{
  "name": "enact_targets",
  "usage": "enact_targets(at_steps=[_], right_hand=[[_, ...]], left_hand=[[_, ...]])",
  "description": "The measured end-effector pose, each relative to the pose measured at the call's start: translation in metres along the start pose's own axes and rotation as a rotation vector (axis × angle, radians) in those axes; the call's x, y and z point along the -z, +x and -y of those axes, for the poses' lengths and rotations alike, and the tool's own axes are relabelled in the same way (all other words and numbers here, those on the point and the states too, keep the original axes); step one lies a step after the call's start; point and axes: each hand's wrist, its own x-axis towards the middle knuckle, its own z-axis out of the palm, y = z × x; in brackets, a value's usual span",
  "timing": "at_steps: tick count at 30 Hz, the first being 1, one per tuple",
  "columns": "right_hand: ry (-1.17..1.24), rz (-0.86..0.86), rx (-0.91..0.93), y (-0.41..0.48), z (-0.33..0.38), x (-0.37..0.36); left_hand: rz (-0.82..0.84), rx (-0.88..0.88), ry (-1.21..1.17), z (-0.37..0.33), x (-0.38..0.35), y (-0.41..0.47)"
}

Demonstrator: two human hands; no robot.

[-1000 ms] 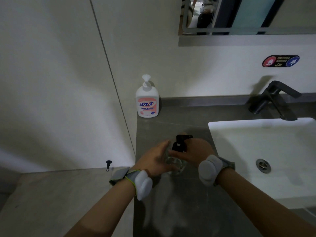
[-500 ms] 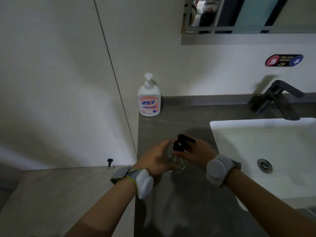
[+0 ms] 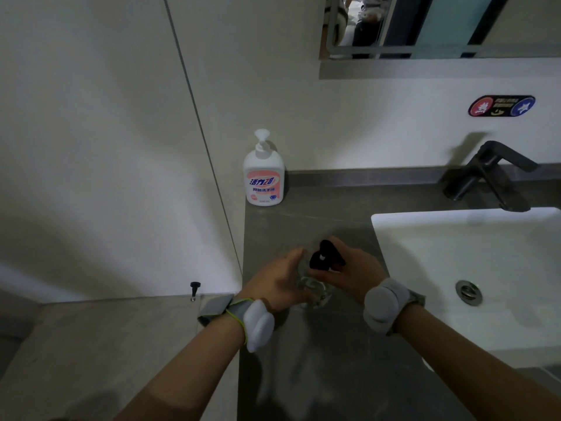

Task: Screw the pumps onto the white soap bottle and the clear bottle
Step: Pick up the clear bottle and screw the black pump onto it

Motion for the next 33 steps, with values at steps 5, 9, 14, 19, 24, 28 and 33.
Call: enact_targets(at_steps=[5,9,14,19,24,28,33], right_hand=[[0.017,-0.006,-0.064,0.001,0.005,-0.003],[0.061,0.109,-0.041,0.0,0.003,0.003],[-0.064,0.037,0.049,0.0,0.0,0.002],[-0.182,-0.015,0.118,0.002,0.001,0.0],[-0.157,-0.062,0.097,0.002,0.002,-0.002],[-0.033,-0.008,0.05,0.002,0.004,0.003],[0.106,0.151,0.012,-0.003,0.002,0.011]], left_hand=[[-0.039,0.022,0.011,-0.001,-0.004,-0.002],[-0.044,-0.011,-0.004,-0.003,-0.002,-0.003],[-0.078,-0.045,-0.032,-0.005,-0.003,-0.004],[-0.073,-0.053,-0.045,-0.004,-0.002,-0.005],[-0.066,-0.069,-0.021,-0.003,-0.002,-0.006],[-0.066,-0.052,-0.034,-0.003,-0.002,-0.005],[-0.072,-0.045,-0.041,-0.003,-0.003,-0.005]])
